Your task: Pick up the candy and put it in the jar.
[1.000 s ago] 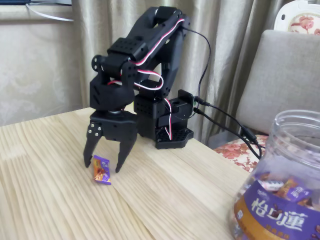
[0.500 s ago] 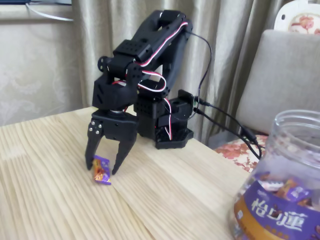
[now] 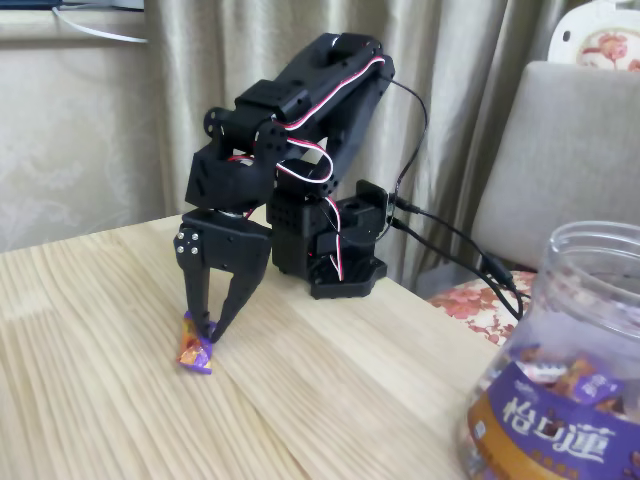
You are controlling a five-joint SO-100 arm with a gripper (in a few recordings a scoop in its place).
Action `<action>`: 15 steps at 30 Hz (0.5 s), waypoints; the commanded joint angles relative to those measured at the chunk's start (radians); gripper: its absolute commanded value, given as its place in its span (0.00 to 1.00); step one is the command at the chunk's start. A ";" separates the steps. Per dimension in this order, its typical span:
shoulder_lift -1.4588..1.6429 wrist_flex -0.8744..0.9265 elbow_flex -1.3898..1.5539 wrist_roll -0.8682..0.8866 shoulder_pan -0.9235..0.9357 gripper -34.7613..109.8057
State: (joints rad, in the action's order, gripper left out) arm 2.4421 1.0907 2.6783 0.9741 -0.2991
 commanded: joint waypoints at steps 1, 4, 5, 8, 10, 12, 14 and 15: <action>0.037 0.009 0.002 -0.002 -0.014 0.24; 0.028 0.023 -0.008 -0.014 -0.006 0.29; 0.008 0.035 -0.021 -0.017 -0.003 0.35; -0.074 0.071 -0.075 -0.014 -0.006 0.47; -0.104 0.077 -0.100 -0.017 -0.014 0.47; -0.149 0.075 -0.121 -0.009 -0.031 0.52; -0.193 0.087 -0.155 0.000 -0.041 0.55; -0.198 0.098 -0.167 -0.003 -0.038 0.55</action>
State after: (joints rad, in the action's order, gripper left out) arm 2.2626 1.1566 2.5909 0.9541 -0.3221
